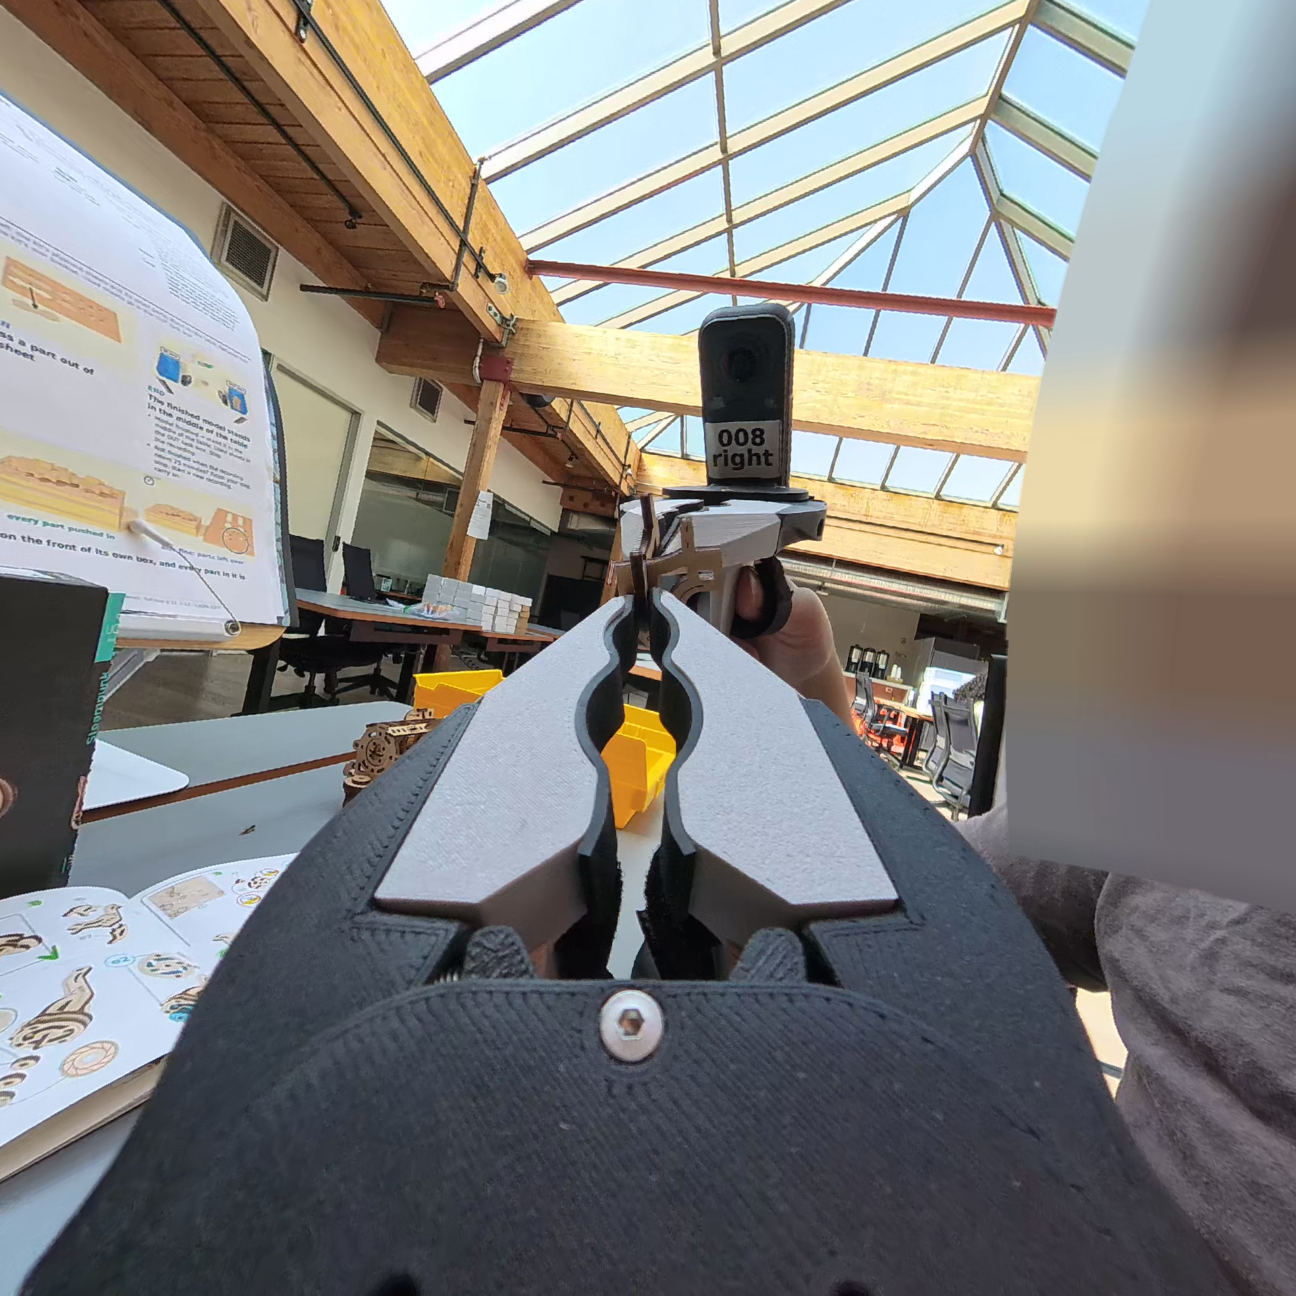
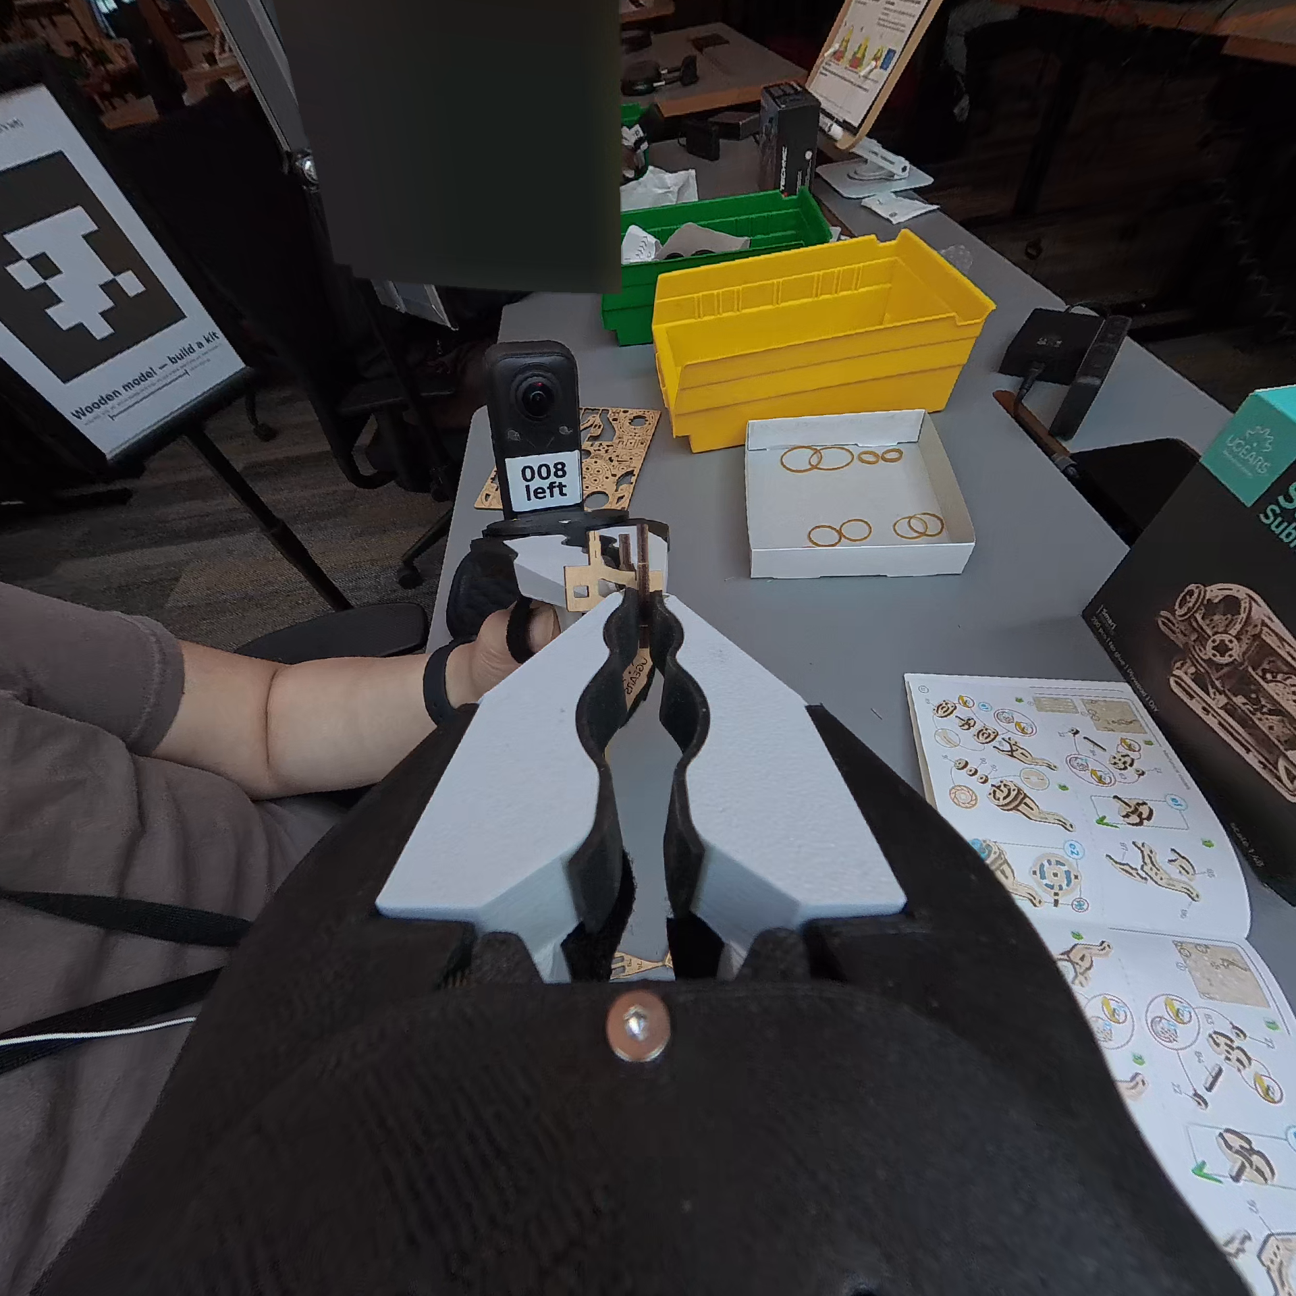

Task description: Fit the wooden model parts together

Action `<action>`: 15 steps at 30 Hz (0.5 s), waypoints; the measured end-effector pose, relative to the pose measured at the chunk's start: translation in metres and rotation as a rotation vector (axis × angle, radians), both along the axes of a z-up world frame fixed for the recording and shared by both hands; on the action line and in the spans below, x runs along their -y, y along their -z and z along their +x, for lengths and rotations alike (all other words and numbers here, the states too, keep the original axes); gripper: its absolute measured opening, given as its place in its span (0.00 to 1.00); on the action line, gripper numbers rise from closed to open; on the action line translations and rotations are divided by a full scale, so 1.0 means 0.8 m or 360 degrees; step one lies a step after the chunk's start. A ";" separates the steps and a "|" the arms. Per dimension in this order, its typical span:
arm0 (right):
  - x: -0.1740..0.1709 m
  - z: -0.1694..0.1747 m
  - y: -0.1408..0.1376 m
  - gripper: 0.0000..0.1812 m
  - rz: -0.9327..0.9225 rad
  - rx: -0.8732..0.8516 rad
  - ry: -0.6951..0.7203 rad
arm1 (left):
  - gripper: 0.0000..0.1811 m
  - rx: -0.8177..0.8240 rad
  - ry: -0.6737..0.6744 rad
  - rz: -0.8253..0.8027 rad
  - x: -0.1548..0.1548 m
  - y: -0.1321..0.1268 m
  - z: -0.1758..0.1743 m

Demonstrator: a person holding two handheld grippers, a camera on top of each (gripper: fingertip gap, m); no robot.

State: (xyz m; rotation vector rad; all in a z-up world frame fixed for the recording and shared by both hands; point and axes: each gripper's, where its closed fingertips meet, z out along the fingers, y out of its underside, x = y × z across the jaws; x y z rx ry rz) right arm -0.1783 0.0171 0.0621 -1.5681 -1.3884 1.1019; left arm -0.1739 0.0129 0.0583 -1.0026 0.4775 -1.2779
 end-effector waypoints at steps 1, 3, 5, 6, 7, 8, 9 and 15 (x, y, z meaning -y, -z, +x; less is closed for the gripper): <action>0.001 0.000 -0.002 0.01 -0.0026 -0.0014 -0.0017 | 0.00 0.0006 0.0007 0.0014 0.001 -0.002 0.001; 0.004 0.001 -0.005 0.01 -0.0082 -0.0053 -0.0057 | 0.00 0.0036 0.0018 0.0044 0.004 -0.006 0.000; 0.006 -0.001 -0.010 0.01 -0.0131 -0.0104 -0.0101 | 0.00 0.0081 0.0032 0.0072 0.007 -0.010 -0.002; 0.008 -0.002 -0.011 0.01 -0.0147 -0.0122 -0.0119 | 0.00 0.0096 0.0035 0.0082 0.008 -0.012 -0.004; 0.008 -0.003 -0.012 0.01 -0.0143 -0.0135 -0.0129 | 0.00 0.0098 0.0031 0.0090 0.009 -0.012 -0.005; 0.007 -0.003 -0.012 0.01 -0.0132 -0.0139 -0.0126 | 0.00 0.0090 0.0019 0.0090 0.008 -0.012 -0.005; 0.007 -0.004 -0.011 0.01 -0.0115 -0.0140 -0.0125 | 0.00 0.0082 0.0012 0.0089 0.007 -0.012 -0.006; 0.004 -0.003 -0.010 0.01 -0.0053 -0.0129 -0.0113 | 0.00 0.0091 0.0070 0.0029 0.004 -0.009 -0.003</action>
